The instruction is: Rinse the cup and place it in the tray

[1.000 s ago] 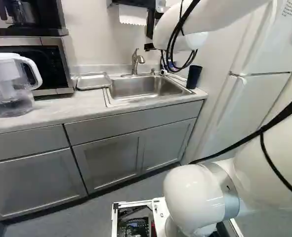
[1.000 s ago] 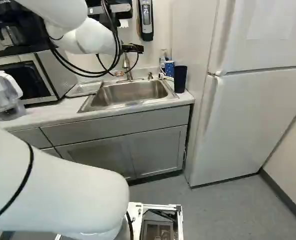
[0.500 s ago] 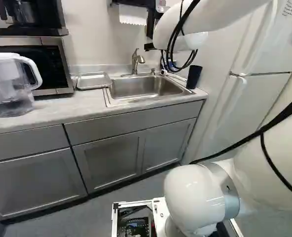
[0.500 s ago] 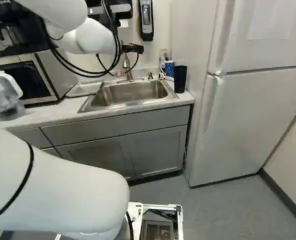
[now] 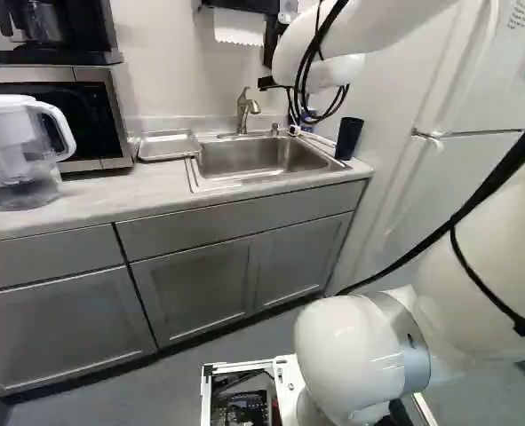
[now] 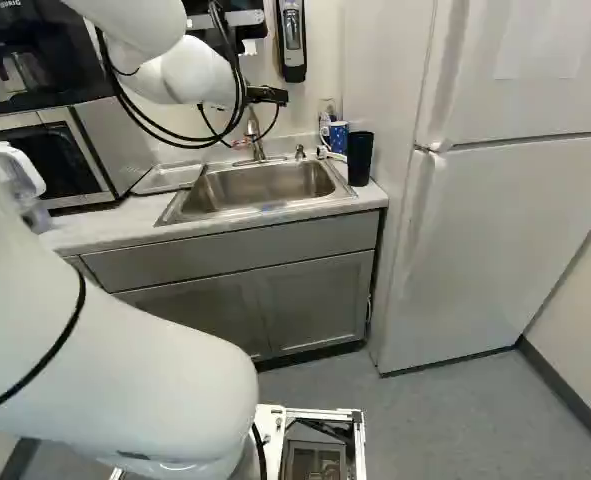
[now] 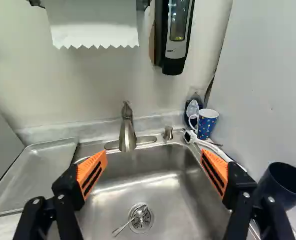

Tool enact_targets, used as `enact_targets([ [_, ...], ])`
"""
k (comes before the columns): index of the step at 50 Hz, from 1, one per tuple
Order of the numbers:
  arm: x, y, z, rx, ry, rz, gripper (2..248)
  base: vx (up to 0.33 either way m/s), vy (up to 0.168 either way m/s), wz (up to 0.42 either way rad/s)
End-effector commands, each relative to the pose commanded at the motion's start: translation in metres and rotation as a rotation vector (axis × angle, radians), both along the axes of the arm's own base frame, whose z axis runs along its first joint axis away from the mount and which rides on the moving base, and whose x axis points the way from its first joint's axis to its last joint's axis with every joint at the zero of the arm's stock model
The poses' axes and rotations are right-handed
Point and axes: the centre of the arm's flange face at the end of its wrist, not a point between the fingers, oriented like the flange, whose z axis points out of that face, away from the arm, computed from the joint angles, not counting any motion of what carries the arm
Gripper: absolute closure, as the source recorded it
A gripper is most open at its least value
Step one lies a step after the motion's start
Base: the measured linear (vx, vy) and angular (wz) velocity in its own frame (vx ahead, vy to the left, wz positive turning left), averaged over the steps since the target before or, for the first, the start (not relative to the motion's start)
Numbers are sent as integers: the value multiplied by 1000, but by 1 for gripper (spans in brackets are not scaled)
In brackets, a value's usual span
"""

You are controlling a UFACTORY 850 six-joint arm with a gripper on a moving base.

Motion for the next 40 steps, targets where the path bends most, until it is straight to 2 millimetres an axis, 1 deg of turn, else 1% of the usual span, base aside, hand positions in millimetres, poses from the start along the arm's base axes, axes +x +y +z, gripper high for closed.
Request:
enact_targets([
  [40,52,7,2,0,11,11,3,0,0,0],
])
